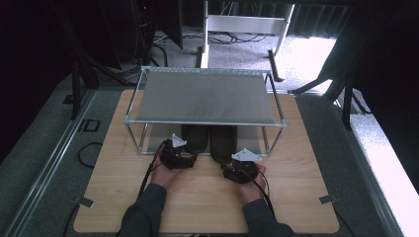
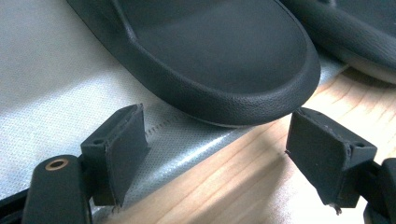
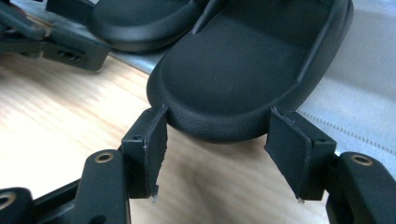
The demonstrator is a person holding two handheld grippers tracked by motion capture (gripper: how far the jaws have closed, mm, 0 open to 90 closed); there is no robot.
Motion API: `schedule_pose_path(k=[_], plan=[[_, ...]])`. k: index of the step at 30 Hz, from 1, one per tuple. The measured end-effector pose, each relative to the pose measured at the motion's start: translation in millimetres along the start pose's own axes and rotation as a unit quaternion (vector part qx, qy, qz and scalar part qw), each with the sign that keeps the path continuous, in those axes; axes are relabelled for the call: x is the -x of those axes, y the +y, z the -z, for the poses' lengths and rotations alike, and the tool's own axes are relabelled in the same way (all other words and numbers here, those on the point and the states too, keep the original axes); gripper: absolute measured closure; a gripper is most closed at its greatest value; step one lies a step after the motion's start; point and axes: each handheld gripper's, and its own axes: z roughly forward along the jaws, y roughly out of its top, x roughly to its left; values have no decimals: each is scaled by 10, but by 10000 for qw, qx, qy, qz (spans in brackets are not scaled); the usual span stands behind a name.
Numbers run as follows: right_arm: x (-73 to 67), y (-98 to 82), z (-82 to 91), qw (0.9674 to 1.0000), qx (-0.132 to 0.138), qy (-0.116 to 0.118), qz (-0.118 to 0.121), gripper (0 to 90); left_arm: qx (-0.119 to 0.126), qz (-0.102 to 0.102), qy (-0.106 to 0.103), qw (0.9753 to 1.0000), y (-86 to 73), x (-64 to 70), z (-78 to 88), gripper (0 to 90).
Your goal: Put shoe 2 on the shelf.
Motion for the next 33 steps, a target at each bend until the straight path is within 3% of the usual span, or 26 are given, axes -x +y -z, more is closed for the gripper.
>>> schedule_pose_path(k=[9,21,33], plan=[[128,59,-129,9998,74,149,-68,397,6,-30,-22,10000,-2,4,0,207],[144,150,-279,9998,35,201,-77,419,19,-33,-42,10000,-4,3,2,208],[116,146,-227,9998,38,200,-27,425,78,53,-78,9999,-11,-19,20,223]])
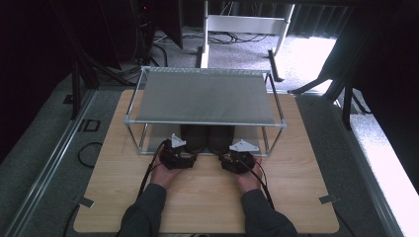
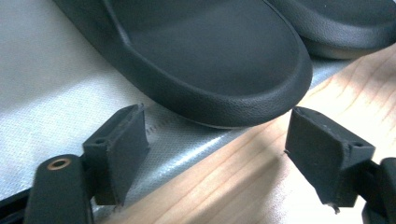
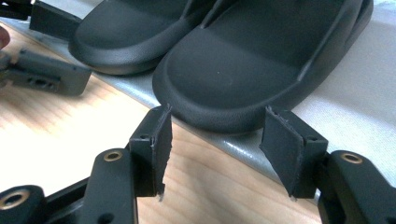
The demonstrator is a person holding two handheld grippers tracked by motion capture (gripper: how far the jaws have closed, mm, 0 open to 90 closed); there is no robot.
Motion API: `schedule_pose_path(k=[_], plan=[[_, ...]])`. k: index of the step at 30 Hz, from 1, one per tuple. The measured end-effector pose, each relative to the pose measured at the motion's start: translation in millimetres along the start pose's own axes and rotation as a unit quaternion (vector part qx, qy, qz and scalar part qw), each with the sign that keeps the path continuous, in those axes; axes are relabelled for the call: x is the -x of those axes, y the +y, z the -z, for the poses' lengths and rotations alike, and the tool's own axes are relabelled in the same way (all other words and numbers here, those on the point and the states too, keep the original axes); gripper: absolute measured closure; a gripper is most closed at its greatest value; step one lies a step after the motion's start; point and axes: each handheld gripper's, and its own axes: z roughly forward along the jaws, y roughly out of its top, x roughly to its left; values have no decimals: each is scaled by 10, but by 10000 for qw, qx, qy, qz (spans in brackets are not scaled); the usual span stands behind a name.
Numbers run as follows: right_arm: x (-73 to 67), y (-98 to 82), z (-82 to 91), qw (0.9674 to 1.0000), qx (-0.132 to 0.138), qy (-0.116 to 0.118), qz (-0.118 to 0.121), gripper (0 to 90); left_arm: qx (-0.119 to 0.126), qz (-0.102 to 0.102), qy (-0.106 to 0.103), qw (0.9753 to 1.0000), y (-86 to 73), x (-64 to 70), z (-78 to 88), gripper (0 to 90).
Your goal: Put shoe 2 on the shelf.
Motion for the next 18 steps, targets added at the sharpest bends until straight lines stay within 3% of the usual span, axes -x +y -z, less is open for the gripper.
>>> schedule_pose_path(k=[4,8,13,18], plan=[[21,-27,69,10000,-26,-29,50,420,52,23,-12,10000,-7,-3,11,225],[63,-73,164,9999,-20,-78,67,414,325,-57,192,9993,-43,32,71,226],[126,-143,291,9998,-23,-152,85,409,725,153,325,9967,-95,6,154,263],[240,-241,428,9996,-68,-284,-35,404,815,172,331,9960,-149,46,216,263]])
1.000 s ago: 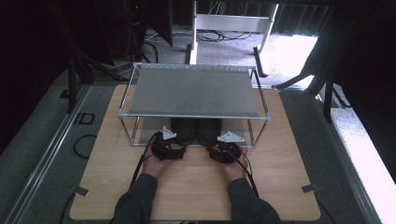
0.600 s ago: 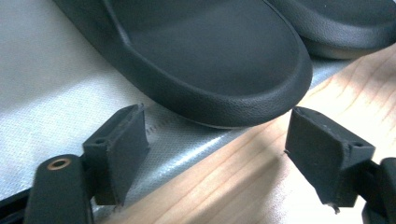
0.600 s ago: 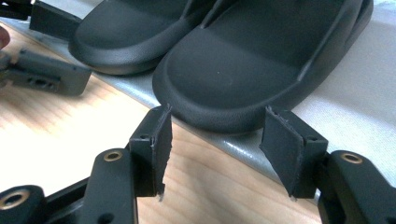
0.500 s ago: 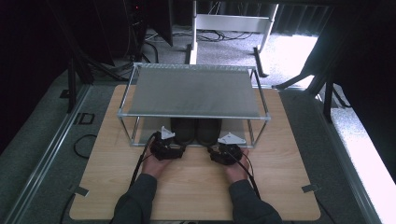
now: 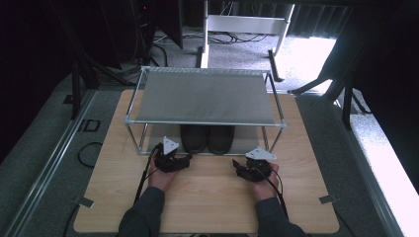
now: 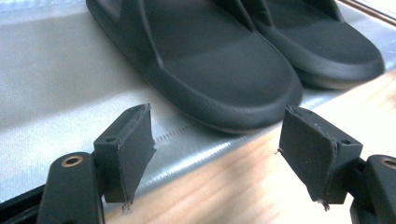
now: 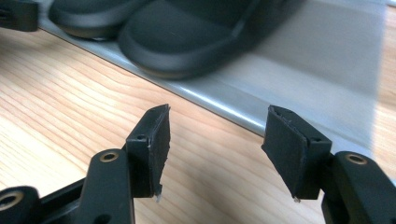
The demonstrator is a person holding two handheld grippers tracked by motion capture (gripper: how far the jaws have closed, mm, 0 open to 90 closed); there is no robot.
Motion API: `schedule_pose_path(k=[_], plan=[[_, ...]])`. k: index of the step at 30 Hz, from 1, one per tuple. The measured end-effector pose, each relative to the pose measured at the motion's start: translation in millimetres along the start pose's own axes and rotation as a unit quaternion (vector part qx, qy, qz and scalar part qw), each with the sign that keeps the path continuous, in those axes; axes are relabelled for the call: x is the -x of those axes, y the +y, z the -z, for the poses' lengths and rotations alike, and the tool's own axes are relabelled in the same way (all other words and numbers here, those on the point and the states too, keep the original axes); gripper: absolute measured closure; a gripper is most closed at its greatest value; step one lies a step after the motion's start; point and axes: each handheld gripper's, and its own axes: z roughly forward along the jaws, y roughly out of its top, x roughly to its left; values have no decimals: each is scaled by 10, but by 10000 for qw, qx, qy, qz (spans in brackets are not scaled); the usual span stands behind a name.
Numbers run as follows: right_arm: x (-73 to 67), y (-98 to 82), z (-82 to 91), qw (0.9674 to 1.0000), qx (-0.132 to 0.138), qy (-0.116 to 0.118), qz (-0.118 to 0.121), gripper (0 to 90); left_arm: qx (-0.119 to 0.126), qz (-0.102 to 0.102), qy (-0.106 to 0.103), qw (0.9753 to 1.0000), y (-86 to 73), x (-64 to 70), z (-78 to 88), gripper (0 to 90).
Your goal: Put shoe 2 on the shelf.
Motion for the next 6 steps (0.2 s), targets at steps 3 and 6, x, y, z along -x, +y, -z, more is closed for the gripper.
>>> schedule_pose_path(k=[3,6], plan=[[93,-49,70,9999,-27,-82,-91,402,-2,-36,-26,10000,-32,28,46,263],[150,-82,123,9998,-52,-129,-128,398,2,-65,-38,10000,-51,41,78,263]])
